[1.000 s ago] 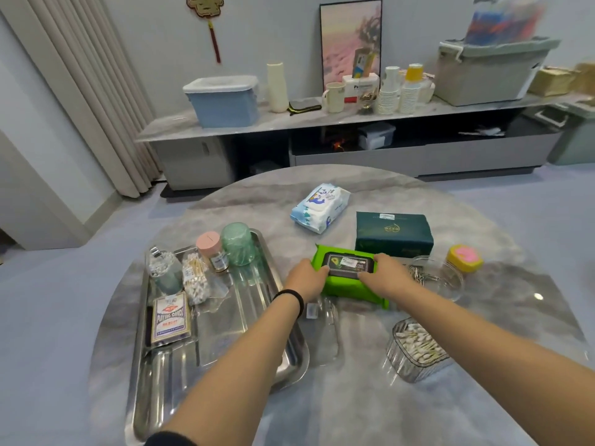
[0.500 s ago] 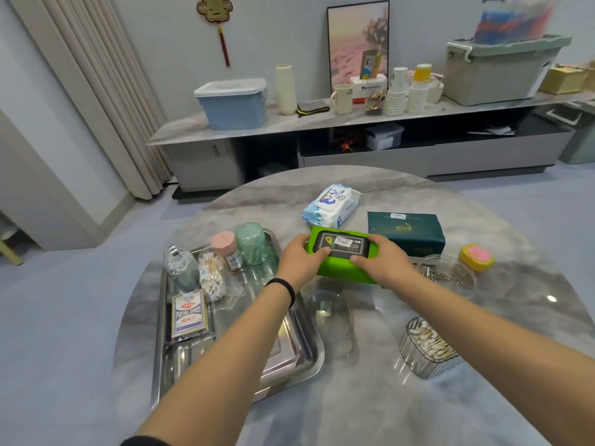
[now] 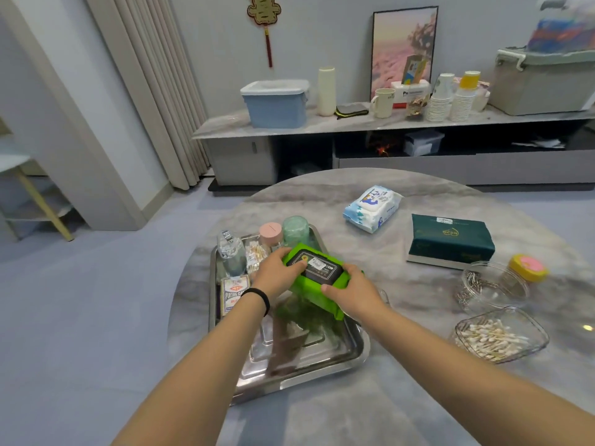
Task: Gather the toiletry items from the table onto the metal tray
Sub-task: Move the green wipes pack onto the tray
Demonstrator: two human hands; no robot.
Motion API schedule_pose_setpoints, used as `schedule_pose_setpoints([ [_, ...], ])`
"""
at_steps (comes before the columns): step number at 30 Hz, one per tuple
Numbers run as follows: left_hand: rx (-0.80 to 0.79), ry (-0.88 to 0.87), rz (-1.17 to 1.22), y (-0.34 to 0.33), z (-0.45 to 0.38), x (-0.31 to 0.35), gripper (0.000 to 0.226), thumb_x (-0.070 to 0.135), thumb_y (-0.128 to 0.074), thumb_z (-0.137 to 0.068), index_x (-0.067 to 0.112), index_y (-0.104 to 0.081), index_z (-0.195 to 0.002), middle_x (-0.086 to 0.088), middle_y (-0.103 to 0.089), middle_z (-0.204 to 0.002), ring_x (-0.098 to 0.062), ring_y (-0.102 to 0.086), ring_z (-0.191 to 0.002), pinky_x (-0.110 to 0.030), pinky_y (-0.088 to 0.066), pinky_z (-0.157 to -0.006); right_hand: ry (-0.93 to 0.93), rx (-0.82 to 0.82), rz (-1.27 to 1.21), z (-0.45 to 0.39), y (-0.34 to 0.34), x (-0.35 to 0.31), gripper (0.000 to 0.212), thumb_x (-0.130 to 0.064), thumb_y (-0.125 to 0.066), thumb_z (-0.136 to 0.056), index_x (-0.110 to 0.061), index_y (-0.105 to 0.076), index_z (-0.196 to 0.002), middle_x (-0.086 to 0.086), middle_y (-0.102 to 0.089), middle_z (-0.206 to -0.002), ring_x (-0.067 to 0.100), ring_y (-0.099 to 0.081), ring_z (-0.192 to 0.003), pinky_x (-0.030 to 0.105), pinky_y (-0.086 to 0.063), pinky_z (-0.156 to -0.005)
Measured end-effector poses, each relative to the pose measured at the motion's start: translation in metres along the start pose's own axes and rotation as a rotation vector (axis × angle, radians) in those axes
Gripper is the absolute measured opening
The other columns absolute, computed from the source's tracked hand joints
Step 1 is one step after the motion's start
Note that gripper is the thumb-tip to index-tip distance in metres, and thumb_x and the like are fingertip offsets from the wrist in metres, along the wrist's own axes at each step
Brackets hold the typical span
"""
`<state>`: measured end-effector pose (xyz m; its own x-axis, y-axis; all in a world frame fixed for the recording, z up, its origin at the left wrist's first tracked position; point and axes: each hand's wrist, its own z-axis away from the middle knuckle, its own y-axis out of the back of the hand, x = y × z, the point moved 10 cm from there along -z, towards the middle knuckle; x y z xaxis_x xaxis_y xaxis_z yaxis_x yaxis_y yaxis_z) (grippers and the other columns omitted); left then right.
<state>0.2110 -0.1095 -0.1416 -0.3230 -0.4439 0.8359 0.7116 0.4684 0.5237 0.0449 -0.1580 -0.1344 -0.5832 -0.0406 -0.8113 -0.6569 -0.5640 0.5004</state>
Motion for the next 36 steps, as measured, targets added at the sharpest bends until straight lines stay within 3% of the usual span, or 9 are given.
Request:
schedule_pose_setpoints([
  [6,-0.114,0.045,0.073,-0.012,-0.007,-0.013,0.062,0.027,-0.062,-0.086,0.019,-0.037,-0.142,-0.004,-0.049,-0.139,-0.024,-0.049,-0.126,-0.042,-0.04,-0.108,-0.1,-0.002,-0.051,-0.002,-0.025,0.008,0.068,-0.022,-0.062,-0.086,-0.023,-0.026,-0.143,0.017,-0.029,-0.141,0.033,-0.049,-0.118,0.034,-0.041,-0.098],
  [9,-0.14,0.038,0.091,-0.015,-0.011,-0.011,0.063,0.024,-0.063,-0.085,0.021,-0.036,-0.143,-0.004,-0.043,-0.146,-0.023,-0.046,-0.13,-0.04,-0.038,-0.11,-0.153,-0.018,-0.132,-0.003,-0.038,0.008,0.067,-0.023,-0.062,-0.08,-0.023,-0.031,-0.139,0.016,-0.039,-0.136,0.031,-0.054,-0.112,0.029,-0.046,-0.082],
  [12,-0.176,-0.021,0.037,-0.023,-0.011,-0.003,0.06,0.021,-0.059,-0.089,0.019,-0.036,-0.144,-0.001,-0.023,-0.158,-0.021,-0.026,-0.143,-0.037,-0.025,-0.117,-0.257,-0.084,-0.306,-0.012,-0.058,0.02,0.072,-0.027,-0.061,-0.06,-0.016,-0.042,-0.128,0.017,-0.055,-0.124,0.031,-0.061,-0.104,0.041,-0.056,-0.083],
  [16,-0.158,-0.092,-0.021,-0.025,-0.01,0.004,0.056,0.018,-0.056,-0.09,0.019,-0.037,-0.143,0.0,-0.02,-0.158,-0.02,-0.018,-0.146,-0.038,-0.02,-0.118,-0.366,-0.187,-0.511,-0.002,-0.077,0.025,0.045,-0.01,-0.056,-0.084,-0.001,-0.044,-0.126,0.016,-0.059,-0.122,0.029,-0.059,-0.112,0.032,-0.053,-0.075],
  [18,-0.13,-0.093,0.027,-0.02,-0.011,0.001,0.054,0.015,-0.057,-0.089,0.019,-0.042,-0.14,-0.004,-0.03,-0.154,-0.023,-0.031,-0.141,-0.039,-0.034,-0.112,-0.346,-0.179,-0.539,-0.006,-0.075,0.028,0.044,-0.006,-0.056,-0.084,-0.002,-0.045,-0.127,0.017,-0.058,-0.124,0.031,-0.058,-0.113,0.034,-0.053,-0.087],
  [21,-0.125,-0.096,0.081,-0.019,-0.009,-0.004,0.05,0.009,-0.056,-0.088,0.017,-0.046,-0.136,-0.008,-0.045,-0.143,-0.018,-0.051,-0.116,-0.024,-0.05,-0.083,-0.314,-0.194,-0.502,-0.007,-0.071,0.026,0.043,-0.007,-0.055,-0.086,-0.006,-0.047,-0.128,0.018,-0.057,-0.126,0.032,-0.056,-0.115,0.033,-0.054,-0.085],
  [25,-0.163,-0.188,-0.188,-0.026,-0.007,-0.011,0.049,0.018,-0.056,-0.091,0.02,-0.045,-0.138,-0.001,-0.027,-0.156,-0.016,-0.012,-0.148,-0.039,-0.019,-0.119,-0.261,-0.21,-0.321,0.0,-0.059,0.021,0.016,-0.01,-0.05,-0.091,-0.011,-0.049,-0.107,0.024,-0.052,-0.13,0.034,-0.052,-0.121,0.036,-0.053,-0.088],
  [32,-0.273,-0.267,-0.531,-0.048,0.0,-0.015,0.05,0.026,-0.028,-0.102,0.023,-0.014,-0.15,-0.004,0.004,-0.161,-0.027,0.014,-0.147,-0.048,0.0,-0.121,-0.195,-0.209,-0.151,0.001,-0.049,0.027,0.049,-0.01,-0.047,-0.093,-0.005,-0.035,-0.14,0.019,-0.053,-0.126,0.028,-0.059,-0.102,0.04,-0.054,-0.09],
  [36,-0.253,-0.264,-0.637,-0.047,0.002,-0.008,0.05,0.034,-0.026,-0.101,0.026,-0.016,-0.15,-0.001,0.001,-0.161,-0.024,0.011,-0.148,-0.053,0.005,-0.118,-0.168,-0.173,-0.162,-0.003,-0.035,0.025,0.051,-0.008,-0.045,-0.093,-0.01,-0.034,-0.142,0.014,-0.055,-0.106,0.021,-0.06,-0.075,0.033,-0.055,-0.068],
])
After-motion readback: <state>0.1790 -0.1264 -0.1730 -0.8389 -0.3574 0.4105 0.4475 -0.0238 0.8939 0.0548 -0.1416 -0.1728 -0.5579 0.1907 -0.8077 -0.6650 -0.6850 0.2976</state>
